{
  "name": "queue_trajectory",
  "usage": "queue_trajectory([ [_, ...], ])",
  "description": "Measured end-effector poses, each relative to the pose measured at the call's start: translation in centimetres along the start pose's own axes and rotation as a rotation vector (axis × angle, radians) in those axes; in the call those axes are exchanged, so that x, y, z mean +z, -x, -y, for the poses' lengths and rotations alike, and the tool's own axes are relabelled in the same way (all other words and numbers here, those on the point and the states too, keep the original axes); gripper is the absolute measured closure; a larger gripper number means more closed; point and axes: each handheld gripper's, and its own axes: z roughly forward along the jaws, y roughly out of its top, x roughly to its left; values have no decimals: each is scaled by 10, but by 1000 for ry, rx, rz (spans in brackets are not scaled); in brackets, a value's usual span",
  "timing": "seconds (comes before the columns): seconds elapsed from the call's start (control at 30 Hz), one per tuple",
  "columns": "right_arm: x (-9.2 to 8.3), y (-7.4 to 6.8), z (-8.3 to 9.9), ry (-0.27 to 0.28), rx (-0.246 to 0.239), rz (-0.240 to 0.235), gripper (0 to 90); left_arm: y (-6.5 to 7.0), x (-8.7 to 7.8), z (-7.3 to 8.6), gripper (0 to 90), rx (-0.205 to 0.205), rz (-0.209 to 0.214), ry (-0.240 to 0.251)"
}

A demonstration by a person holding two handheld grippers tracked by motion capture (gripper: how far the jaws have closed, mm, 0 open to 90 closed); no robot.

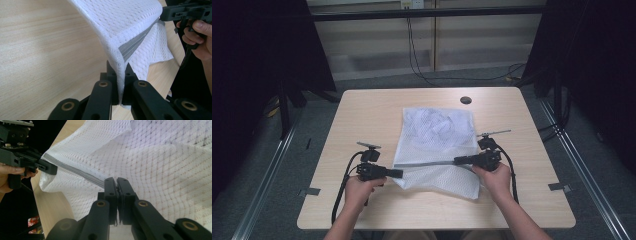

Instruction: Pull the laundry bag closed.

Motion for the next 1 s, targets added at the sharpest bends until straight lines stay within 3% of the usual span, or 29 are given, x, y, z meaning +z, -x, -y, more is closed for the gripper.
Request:
queue_trajectory([
  [0.17,0,1,0,0,-4,9,870,1,0,1,891,-17,-1,9],
  [1.0,-3,7,1,12,14,27,870,-1,-3,0,891,-18,5,2],
])
